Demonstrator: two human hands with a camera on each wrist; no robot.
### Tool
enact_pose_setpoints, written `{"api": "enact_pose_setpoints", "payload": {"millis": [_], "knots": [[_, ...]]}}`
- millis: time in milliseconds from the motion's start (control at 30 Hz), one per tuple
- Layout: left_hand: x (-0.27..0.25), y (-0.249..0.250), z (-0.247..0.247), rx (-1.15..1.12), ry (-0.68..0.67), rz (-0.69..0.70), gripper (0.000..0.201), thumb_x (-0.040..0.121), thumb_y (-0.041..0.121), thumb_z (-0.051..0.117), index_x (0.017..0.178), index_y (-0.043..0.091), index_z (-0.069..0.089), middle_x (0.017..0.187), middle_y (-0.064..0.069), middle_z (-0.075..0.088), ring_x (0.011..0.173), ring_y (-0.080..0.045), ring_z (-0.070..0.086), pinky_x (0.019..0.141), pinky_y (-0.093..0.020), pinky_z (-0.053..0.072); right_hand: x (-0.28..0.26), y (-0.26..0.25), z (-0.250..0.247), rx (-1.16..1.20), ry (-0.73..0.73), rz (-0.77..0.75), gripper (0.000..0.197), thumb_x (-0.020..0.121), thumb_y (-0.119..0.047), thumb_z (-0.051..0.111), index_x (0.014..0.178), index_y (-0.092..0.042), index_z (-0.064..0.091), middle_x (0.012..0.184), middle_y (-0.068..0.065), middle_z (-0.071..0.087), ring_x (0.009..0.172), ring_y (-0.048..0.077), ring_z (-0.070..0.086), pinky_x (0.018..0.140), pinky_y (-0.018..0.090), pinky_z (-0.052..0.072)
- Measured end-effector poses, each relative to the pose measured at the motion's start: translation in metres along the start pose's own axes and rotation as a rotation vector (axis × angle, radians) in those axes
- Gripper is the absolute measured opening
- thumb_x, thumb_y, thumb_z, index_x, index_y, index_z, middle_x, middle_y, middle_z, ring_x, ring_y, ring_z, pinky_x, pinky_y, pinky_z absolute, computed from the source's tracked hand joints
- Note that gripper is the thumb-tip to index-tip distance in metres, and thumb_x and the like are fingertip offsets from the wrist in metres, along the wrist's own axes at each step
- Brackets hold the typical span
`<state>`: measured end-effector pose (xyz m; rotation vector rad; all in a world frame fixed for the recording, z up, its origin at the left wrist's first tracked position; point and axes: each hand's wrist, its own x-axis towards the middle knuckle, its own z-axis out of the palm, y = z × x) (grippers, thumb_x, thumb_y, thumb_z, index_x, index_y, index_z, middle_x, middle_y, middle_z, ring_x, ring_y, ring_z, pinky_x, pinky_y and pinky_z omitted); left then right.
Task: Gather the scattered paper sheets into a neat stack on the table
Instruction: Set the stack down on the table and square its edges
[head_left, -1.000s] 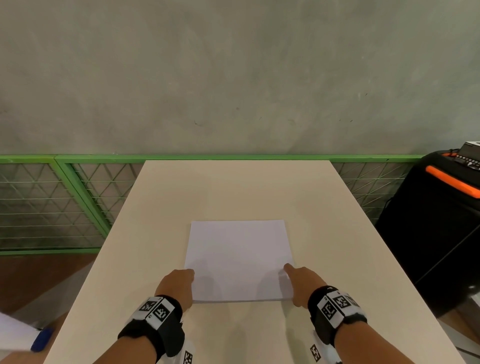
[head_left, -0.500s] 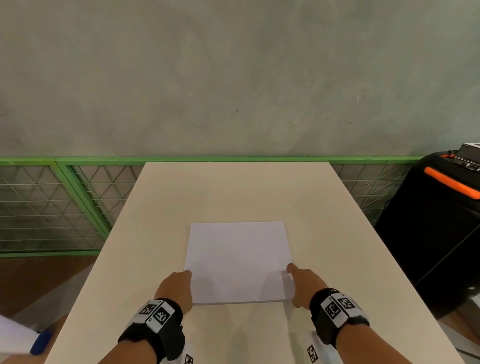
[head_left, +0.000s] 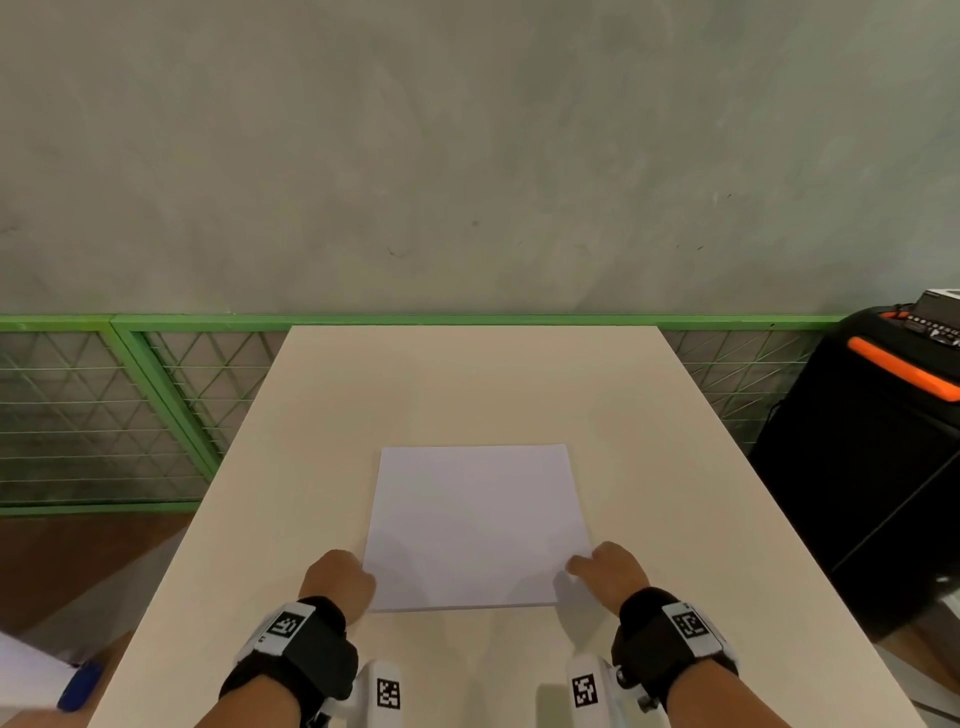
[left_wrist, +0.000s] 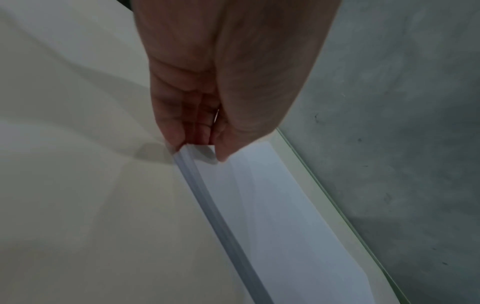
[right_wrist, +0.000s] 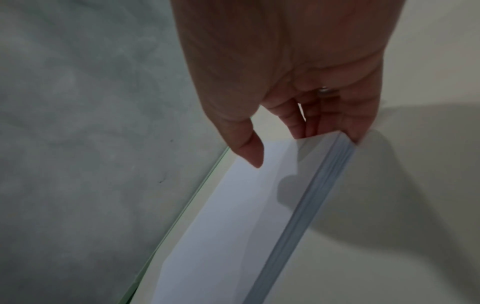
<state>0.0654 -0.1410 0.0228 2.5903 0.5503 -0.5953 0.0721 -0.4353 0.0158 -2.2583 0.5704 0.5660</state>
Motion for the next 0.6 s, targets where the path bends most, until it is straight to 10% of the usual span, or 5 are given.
{"api": "enact_pose_setpoints", "payload": {"millis": [300, 433, 600], "knots": [[0.005, -0.005, 0.007, -0.005, 0.010, -0.008, 0.026, 0.082, 0.007, 0.048, 0.057, 0.013, 0.045, 0.062, 0.000, 0.048, 0.098, -0.030, 0.065, 0.064, -0.024, 0.037, -0.003, 0.002, 0.003, -0.007, -0.001, 0.014, 0.034, 0.083, -0.018, 0.058, 0.061, -0.018, 0.032, 0.070, -0.005, 0.040, 0.084, 0.022, 0.047, 0.048, 0.016, 0.030], [-0.005, -0.006, 0.008, -0.098, -0.007, 0.020, 0.014, 0.086, 0.012, 0.048, 0.095, 0.009, 0.059, 0.104, -0.011, 0.064, 0.109, -0.029, 0.059, 0.076, -0.024, 0.038, -0.004, 0.010, 0.003, -0.031, 0.000, -0.022, 0.022, 0.080, -0.019, 0.059, 0.069, -0.016, 0.040, 0.092, 0.007, 0.048, 0.084, 0.022, 0.047, 0.053, 0.019, 0.033], [-0.013, -0.030, 0.014, -0.354, 0.055, -0.055, 0.053, 0.083, 0.025, 0.060, 0.130, 0.005, 0.046, 0.130, -0.017, 0.056, 0.118, -0.032, 0.053, 0.093, -0.033, 0.041, -0.014, 0.030, 0.006, -0.111, 0.020, -0.070, 0.020, 0.078, -0.027, 0.058, 0.087, -0.012, 0.050, 0.100, 0.008, 0.048, 0.090, 0.027, 0.053, 0.076, 0.028, 0.044]]}}
